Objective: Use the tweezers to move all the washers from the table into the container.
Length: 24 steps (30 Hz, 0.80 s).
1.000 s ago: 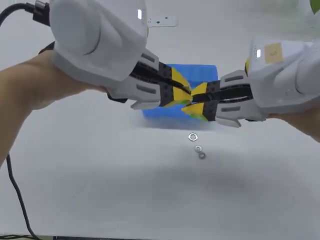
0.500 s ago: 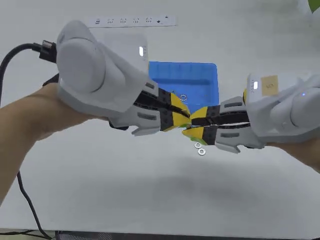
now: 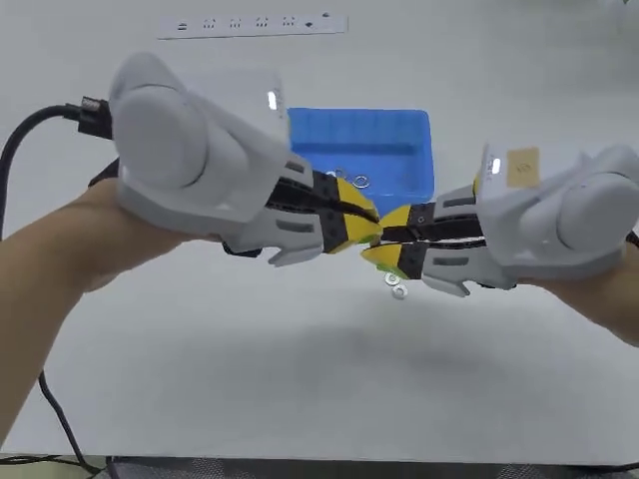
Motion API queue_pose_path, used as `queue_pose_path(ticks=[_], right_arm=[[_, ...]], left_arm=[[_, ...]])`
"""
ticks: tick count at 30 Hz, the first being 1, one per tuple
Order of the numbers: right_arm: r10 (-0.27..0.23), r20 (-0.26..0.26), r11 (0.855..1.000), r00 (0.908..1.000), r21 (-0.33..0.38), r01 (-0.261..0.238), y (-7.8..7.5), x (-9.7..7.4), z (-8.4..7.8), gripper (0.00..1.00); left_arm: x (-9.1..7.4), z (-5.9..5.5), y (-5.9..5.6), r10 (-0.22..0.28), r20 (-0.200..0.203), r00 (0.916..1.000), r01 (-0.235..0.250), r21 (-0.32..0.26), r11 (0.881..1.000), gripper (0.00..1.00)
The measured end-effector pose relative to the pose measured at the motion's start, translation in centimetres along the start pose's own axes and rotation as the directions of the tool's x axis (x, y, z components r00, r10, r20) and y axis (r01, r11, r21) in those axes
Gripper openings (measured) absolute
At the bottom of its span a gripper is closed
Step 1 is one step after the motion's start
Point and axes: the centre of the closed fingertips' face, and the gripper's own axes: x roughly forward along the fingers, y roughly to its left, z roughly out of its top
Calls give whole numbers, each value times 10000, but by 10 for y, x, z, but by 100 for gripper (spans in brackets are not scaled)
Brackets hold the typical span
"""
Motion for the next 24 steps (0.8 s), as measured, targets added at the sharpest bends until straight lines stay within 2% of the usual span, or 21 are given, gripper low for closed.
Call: queue_pose_path(ticks=[8,24], right_arm=[[-108,-59,9998,9999,192,109,-7,1,-9,11],[19,-159,9990,9999,441,-12,-7,9,-19,11]], left_arm=[[7,-2,4,-66,68,10000,67,-70,10000,7],[14,-13,7,-140,-113,9998,136,-325,9994,7]])
